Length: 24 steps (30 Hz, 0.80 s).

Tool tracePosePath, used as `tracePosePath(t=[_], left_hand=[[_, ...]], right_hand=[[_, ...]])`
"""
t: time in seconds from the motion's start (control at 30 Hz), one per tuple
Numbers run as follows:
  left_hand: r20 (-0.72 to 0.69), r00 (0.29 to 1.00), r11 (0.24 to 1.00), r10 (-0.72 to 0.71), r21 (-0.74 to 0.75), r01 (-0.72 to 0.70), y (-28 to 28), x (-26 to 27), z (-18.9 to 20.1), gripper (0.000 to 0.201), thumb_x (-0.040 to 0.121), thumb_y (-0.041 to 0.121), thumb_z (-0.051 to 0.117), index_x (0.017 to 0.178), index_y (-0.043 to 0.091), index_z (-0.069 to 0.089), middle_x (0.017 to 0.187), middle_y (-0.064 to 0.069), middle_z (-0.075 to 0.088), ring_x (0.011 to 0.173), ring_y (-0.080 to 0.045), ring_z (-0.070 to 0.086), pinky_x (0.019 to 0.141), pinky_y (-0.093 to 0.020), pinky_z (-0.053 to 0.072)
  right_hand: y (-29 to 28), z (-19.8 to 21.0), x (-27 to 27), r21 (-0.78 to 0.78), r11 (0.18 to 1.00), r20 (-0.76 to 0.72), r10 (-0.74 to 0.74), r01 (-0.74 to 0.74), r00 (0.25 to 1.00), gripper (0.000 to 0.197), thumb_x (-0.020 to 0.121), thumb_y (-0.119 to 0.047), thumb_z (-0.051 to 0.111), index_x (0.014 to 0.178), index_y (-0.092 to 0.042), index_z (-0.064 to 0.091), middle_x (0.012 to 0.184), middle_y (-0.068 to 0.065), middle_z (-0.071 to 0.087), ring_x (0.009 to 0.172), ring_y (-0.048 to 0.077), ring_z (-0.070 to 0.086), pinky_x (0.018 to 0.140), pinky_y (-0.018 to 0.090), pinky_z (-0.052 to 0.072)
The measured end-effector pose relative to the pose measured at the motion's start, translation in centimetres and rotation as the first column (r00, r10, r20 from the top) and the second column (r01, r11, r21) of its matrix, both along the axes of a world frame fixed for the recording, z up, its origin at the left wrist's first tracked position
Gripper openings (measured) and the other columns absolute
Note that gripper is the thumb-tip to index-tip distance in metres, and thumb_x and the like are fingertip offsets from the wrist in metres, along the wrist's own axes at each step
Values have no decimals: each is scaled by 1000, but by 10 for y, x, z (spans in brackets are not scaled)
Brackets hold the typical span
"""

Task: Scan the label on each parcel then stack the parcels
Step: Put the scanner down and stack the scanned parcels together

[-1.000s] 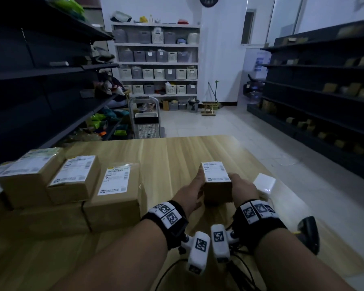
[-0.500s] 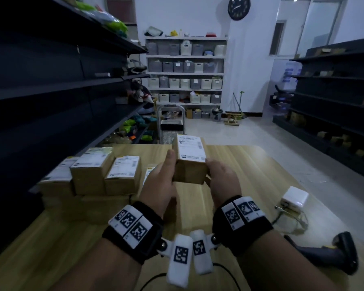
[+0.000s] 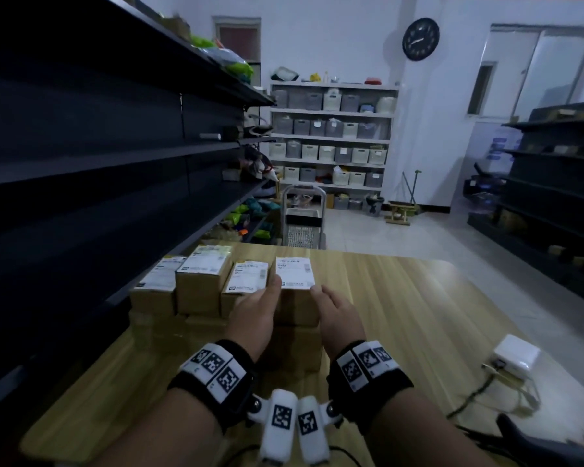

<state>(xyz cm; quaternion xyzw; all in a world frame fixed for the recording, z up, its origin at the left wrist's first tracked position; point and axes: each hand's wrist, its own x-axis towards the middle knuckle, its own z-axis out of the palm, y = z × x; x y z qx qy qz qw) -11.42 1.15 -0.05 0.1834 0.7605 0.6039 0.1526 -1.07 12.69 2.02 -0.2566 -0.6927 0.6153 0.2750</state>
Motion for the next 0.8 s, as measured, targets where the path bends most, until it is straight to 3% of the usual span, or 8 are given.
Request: tracePosePath(t=[0.13,0.2,0.3,0.37,0.43,0.53,0.6,0.8], left_hand=[[33,999,992,31,122,-35,-3,6,3,103,68,112,44,137,42,75,146,4,70,132,-23,68,120,-56,49],[58,991,966,118,224,-129,-9,16,9,91,72,101,54,134,37,74,137,6,74,127,-21,70,116,-57,52],[71,976,922,206,319,-218,-14,31,11,37,88,72,68,110,43,76,114,9,82,115,-21,75,107,-58,59],[67,979,913,194,353,-205,-15,45,13,19,98,59,71,104,43,77,108,5,83,110,-23,77,102,-57,61],[-2,984,919,177,360,-164,-12,58,13,17,104,49,71,105,33,77,103,1,82,102,-22,76,92,-47,62],[-33,995,919,94,387,-74,-7,79,12,12,105,35,71,106,25,76,90,3,76,83,-16,68,72,-35,51],[15,999,924,35,381,-38,2,87,3,10,105,30,72,104,22,78,80,5,73,76,-17,63,69,-36,49],[24,997,935,-75,350,62,48,116,-25,7,104,21,73,101,16,76,82,-8,72,76,-23,60,68,-37,48]], right_hand=[[-2,9,6,-54,995,-43,85,-87,995,17,110,-31,53,98,-41,59,88,-30,57,74,-15,54,56,5,44],[2,8,13,-68,994,-70,81,-86,994,21,110,-30,54,92,-41,58,87,-27,58,67,-15,55,52,5,44],[17,-2,21,-113,994,-160,-18,0,987,6,108,-33,56,110,-31,61,110,-7,65,85,-4,61,64,8,50],[26,-10,31,-161,984,-196,-107,76,975,9,107,-37,58,112,-31,64,108,-12,67,103,11,66,81,14,54],[35,-18,48,-202,970,-234,-181,134,955,8,107,-33,61,111,-34,67,107,-16,71,119,16,67,94,23,57],[43,-19,83,-306,931,-323,-299,200,898,16,107,-26,59,114,-24,74,115,-4,82,121,17,72,99,32,60],[49,-14,110,-388,895,-374,-371,220,850,24,109,-26,55,116,-13,74,115,4,83,117,23,74,104,42,56],[72,-16,187,-502,784,-398,-585,366,706,28,108,-20,56,119,1,72,115,20,80,110,35,76,94,46,59]])
